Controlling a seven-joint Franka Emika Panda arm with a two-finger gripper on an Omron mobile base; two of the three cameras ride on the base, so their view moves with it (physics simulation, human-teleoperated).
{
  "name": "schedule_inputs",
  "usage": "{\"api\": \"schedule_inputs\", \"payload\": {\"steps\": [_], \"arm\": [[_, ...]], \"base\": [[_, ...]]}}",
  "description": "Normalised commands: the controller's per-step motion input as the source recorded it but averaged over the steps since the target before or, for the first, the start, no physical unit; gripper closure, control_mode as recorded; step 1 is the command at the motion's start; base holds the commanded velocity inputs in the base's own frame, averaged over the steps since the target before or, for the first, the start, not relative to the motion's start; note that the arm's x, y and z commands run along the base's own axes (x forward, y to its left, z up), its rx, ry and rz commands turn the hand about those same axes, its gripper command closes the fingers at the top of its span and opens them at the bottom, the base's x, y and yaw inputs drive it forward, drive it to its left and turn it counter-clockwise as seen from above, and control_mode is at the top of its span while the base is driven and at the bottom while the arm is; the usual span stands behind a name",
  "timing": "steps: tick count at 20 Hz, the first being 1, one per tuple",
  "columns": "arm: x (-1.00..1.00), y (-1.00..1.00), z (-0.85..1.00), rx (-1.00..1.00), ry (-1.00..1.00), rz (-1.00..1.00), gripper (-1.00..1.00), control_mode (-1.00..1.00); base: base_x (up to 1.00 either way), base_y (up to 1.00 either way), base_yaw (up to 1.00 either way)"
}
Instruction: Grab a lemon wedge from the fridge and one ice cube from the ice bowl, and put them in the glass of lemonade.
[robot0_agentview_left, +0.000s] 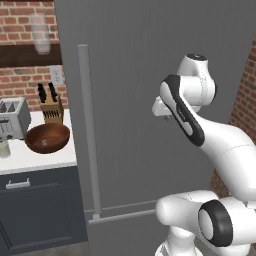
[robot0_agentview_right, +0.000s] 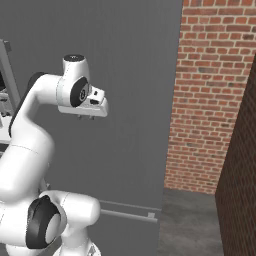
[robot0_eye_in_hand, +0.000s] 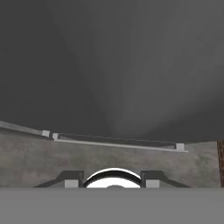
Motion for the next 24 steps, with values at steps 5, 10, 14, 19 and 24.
{"api": "schedule_inputs", "payload": {"steps": [5,10,14,19,24], "arm": [[-0.06,0.00,0.00,0.00,0.01,0.00,-1.00,-1.00],[-0.26,0.07,-0.05,0.00,0.01,0.00,-1.00,-1.00],[-0.16,0.26,-0.35,0.00,-0.01,0.00,-1.00,-1.00],[-0.01,0.06,-0.13,0.00,-0.05,-0.01,-1.00,-1.00],[0.00,0.08,-0.16,0.00,-0.01,-0.01,-1.00,1.00]], "base": [[0.00,0.00,0.00],[0.00,0.00,0.00],[0.00,0.00,0.00],[0.00,0.00,0.00],[0.00,0.22,0.00]]}}
